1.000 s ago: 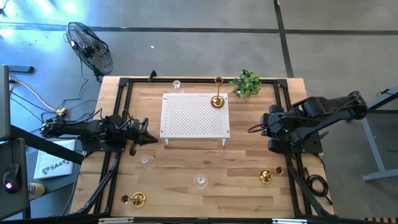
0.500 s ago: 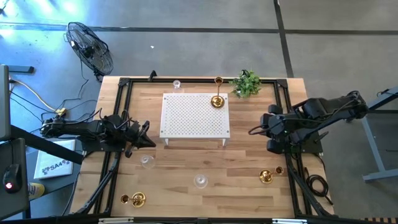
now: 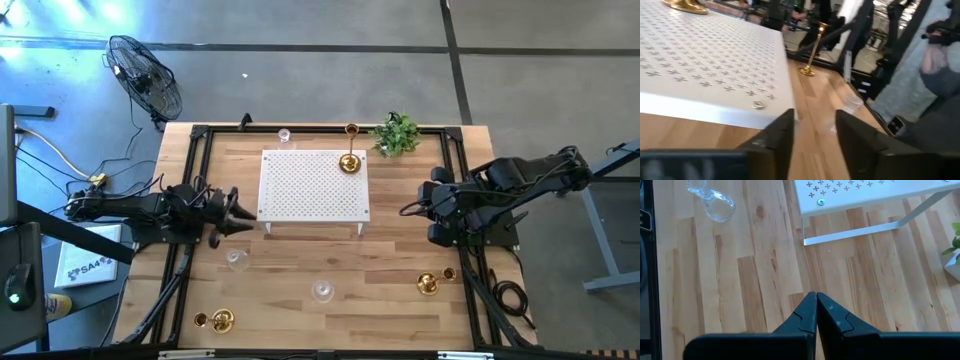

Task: Pick & Place candle stick holders
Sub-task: Put the middle left transparent glass candle holder on the shelf

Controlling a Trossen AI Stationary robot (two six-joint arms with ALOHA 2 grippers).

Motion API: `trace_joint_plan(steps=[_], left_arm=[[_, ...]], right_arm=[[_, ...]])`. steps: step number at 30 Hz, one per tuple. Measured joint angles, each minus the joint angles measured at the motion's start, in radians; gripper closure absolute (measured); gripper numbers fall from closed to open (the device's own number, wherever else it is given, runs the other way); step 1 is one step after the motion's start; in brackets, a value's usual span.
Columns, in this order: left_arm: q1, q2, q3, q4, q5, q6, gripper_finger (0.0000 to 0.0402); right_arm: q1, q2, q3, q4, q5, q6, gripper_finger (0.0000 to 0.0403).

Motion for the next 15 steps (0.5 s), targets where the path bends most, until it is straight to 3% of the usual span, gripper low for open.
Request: trace_joint_plan(steps=[8, 15], left_arm=[[0.000, 0.000, 0.000, 0.004, 0.085, -0.065, 0.0135], [0.000, 0.000, 0.005, 0.087, 0.196, -0.108, 0.0108]], right_arm=[[0.000, 0.000, 0.000, 0.000, 0.027, -0.001, 0.0401], [0.000, 0.000, 0.000, 0.018, 0.050, -0.021, 0.0400]])
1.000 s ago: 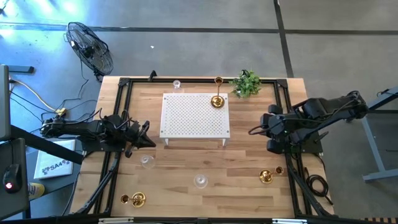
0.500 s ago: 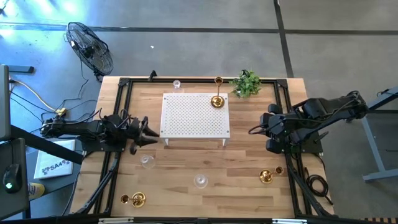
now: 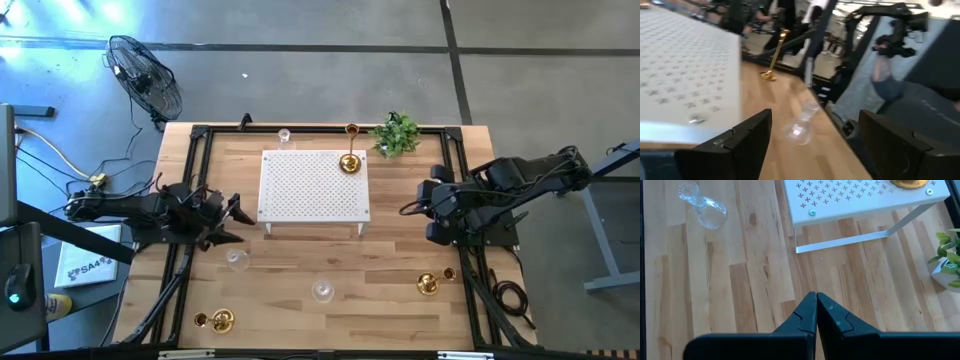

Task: Pick & Place candle stick holders
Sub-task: Put the middle left transparent glass candle holder on the shelf

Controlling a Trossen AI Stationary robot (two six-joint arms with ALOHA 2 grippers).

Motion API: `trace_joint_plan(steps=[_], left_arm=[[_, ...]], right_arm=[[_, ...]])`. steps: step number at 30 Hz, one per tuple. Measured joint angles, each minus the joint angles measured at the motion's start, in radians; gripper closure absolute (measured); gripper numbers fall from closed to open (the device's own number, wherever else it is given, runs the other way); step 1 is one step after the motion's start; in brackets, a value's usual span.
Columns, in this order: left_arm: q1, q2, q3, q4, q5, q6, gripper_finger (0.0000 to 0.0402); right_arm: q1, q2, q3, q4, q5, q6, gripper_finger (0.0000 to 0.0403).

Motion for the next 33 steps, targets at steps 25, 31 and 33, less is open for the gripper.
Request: trace_joint_plan(steps=[25, 31, 33], left_arm=[[-0.001, 0.128, 0.377, -0.534, -0.084, 0.066, 0.0108], [-0.001, 0.278, 0.509, -0.695, -0.091, 0.009, 0.0108], [-0.001, 0.338, 0.563, -0.756, -0.091, -0.007, 0.0108]], right_arm=[[0.080, 0.000, -0.185, 0.327, -0.031, -0.159, 0.0401], [0.080, 0.000, -0.216, 0.399, -0.048, -0.159, 0.0401], [0.080, 0.000, -0.217, 0.406, -0.048, -0.159, 0.0401]])
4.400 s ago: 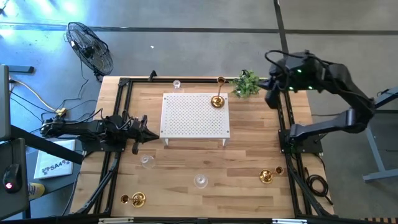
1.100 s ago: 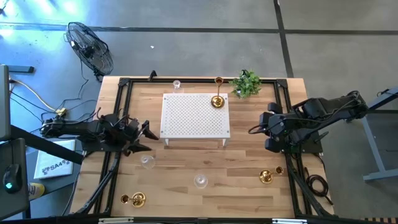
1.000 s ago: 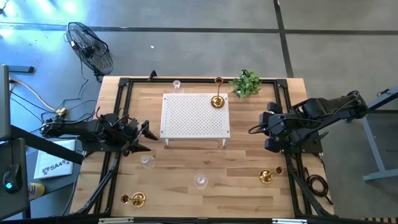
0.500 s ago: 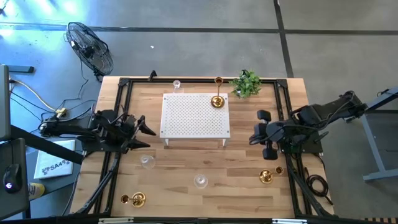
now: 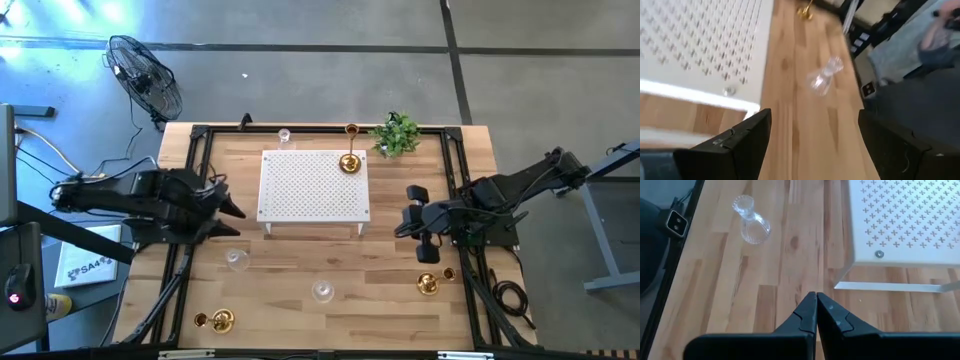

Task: Pick & Place candle stick holders
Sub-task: Put the middle left transparent glass candle holder on the shelf

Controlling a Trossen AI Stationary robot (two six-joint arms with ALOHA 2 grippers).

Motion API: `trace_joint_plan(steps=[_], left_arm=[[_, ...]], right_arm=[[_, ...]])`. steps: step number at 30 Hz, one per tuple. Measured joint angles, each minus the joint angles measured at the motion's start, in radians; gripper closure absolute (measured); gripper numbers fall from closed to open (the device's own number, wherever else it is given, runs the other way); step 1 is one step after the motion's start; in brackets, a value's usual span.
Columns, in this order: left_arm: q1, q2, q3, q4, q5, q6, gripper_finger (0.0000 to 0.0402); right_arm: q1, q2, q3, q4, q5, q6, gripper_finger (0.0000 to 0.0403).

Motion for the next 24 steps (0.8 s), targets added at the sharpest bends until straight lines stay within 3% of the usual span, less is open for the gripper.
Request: trace_joint_plan(steps=[7, 11, 16, 24], left_arm=[[-0.111, 0.224, 0.180, -0.117, -0.008, -0.037, 0.0108], [-0.246, 0.342, 0.278, -0.249, -0.120, -0.103, 0.0108], [-0.397, 0.472, 0.358, -0.463, -0.281, -0.326, 0.0108], [-0.513, 0.588, 0.366, -0.529, -0.323, -0.671, 0.0108]], right_arm=[[0.000, 0.000, 0.000, 0.025, 0.000, 0.006, 0.0401], [0.000, 0.000, 0.000, 0.029, 0.000, 0.006, 0.0402], [0.000, 0.000, 0.000, 0.050, 0.000, 0.004, 0.0402], [0.000, 0.000, 0.000, 0.061, 0.000, -0.023, 0.0402]])
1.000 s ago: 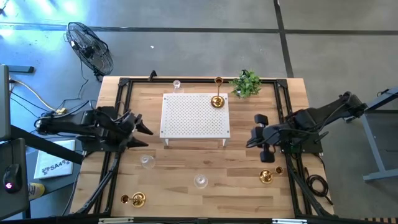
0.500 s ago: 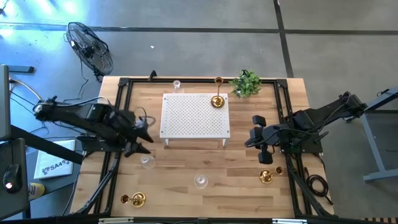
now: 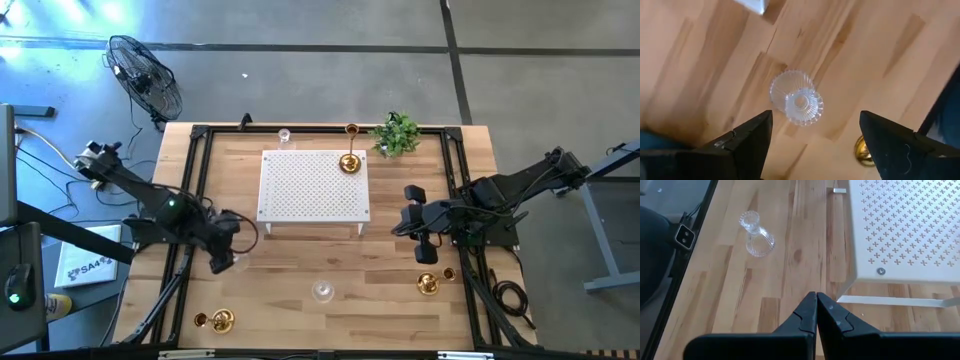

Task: Pick & Place candle stick holders
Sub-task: Put the middle left transparent glass candle holder on the shelf

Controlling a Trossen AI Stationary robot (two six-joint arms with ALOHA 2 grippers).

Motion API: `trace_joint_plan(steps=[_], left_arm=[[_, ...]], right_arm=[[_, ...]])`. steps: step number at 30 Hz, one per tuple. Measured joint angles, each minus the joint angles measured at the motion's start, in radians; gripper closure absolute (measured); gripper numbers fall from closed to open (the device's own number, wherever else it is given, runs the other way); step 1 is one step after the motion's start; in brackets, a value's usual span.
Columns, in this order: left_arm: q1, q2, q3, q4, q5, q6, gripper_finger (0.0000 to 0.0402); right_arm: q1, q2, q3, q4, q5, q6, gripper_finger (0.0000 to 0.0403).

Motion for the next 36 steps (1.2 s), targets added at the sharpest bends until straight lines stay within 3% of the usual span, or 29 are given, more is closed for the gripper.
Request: trace_joint_plan(steps=[9, 19, 36], left_arm=[[-0.004, 0.082, 0.000, -0.108, 0.060, -0.222, 0.0108], [-0.004, 0.137, 0.000, 0.006, 0.066, -0.200, 0.0108], [-0.004, 0.237, 0.000, 0.016, 0.080, -0.204, 0.0108]], right_arm=[[0.000, 0.000, 0.000, 0.010, 0.000, -0.019, 0.0401], [0.000, 0.000, 0.000, 0.016, 0.000, -0.045, 0.0401], [0.000, 0.000, 0.000, 0.016, 0.000, -0.045, 0.0402]])
